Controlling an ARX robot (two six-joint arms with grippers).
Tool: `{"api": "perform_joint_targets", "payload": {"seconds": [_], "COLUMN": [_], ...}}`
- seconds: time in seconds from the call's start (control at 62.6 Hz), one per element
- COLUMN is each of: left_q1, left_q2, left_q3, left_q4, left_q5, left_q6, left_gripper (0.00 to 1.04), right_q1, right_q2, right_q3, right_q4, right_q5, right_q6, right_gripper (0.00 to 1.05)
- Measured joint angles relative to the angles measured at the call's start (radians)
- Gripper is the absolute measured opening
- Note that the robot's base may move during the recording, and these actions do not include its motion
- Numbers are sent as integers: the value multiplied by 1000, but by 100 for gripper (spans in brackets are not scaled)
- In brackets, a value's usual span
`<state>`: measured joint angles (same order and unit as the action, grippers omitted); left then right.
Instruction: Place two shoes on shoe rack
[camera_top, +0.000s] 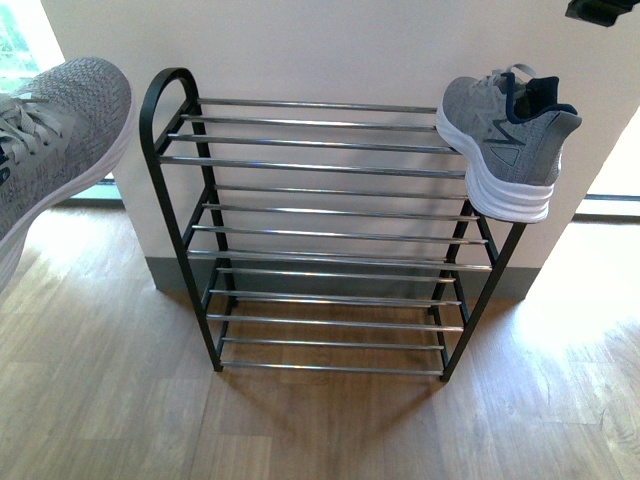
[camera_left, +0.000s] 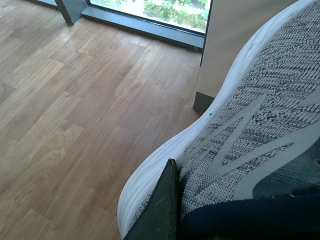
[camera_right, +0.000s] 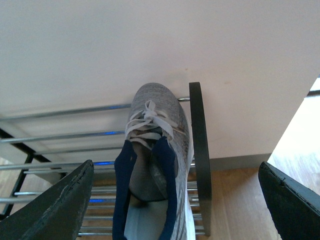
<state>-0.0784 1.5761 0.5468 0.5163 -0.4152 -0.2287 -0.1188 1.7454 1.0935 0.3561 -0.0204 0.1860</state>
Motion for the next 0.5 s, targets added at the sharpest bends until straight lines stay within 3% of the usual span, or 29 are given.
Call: {"api": "perform_joint_targets", "payload": {"seconds": [0.176,0.495], "left_q1": [0,0], "left_q2": [0,0], "left_q3": [0,0], "left_q4": [0,0], "left_q5": [0,0], "left_q6": [0,0], "left_gripper": [1,1], "right_q1": [-48,-141], "right_q2": [-138,-269], "right_q3": [-203,-572], "right_q4": [128,430], "right_q5": [-102,-202], "right_q6": [-60,-169], "right_gripper": [96,96]}}
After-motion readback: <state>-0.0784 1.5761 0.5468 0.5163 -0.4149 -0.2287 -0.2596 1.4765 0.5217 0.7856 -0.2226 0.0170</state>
